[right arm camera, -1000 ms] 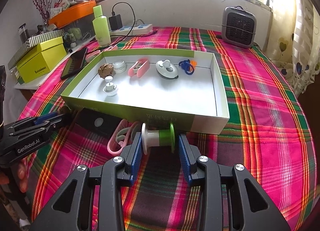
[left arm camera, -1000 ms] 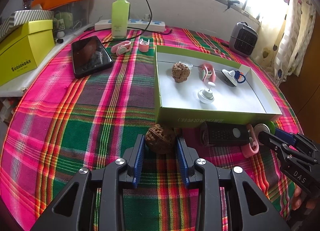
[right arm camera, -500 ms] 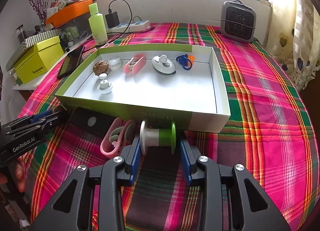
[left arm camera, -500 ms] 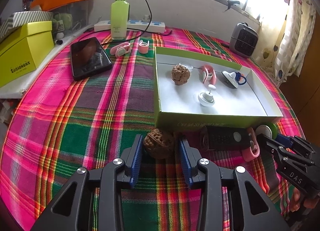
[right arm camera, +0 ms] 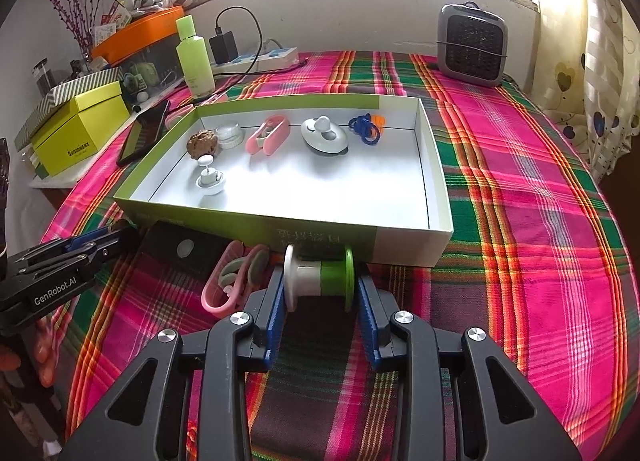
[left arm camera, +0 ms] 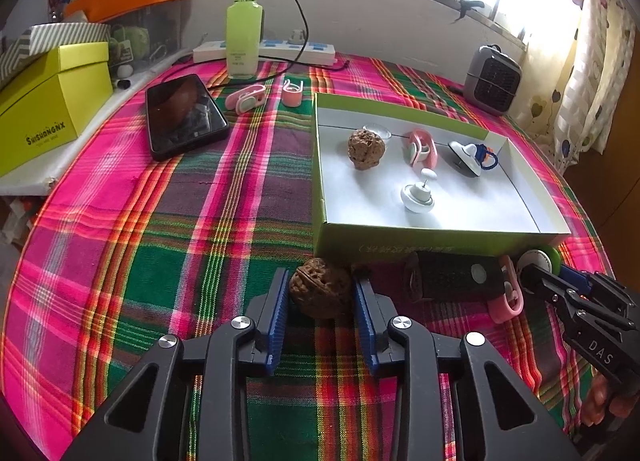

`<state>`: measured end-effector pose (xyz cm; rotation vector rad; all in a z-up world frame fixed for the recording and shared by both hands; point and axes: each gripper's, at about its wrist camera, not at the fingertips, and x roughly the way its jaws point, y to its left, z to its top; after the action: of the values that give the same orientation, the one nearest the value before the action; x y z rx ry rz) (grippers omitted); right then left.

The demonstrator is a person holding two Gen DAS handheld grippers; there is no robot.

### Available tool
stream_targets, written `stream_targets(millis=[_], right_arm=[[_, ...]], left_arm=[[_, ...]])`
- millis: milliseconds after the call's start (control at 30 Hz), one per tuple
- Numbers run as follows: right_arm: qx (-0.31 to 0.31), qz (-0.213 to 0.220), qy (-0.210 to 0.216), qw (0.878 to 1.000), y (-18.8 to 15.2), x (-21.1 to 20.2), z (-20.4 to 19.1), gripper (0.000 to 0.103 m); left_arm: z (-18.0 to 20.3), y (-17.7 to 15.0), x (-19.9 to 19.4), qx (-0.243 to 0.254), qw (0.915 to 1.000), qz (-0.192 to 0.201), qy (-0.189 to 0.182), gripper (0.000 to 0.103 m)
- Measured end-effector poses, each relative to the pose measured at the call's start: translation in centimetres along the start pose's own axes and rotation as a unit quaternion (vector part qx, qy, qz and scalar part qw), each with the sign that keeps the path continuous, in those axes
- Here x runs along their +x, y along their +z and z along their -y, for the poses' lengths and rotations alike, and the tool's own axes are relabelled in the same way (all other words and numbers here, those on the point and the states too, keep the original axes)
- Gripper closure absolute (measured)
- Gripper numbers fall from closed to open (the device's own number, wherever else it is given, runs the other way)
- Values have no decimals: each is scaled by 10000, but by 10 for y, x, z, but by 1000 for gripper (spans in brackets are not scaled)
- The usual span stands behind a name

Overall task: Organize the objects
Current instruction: 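Lift the walnut with the left gripper while the right gripper lifts the spool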

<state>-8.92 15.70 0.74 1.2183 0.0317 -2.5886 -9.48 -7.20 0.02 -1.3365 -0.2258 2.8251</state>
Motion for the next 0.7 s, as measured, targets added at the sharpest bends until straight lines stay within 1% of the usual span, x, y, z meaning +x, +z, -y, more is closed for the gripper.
stream_targets(millis=[533, 700], right_arm=[[-29, 123, 74, 9999, -1, -8, -4, 69], [-21, 101, 97, 9999, -3, -8, -4, 69]], left_arm=[[0, -2, -2, -10, 10000, -2, -9, 74], [1, -6, -4, 1, 10000, -2, -11, 74]])
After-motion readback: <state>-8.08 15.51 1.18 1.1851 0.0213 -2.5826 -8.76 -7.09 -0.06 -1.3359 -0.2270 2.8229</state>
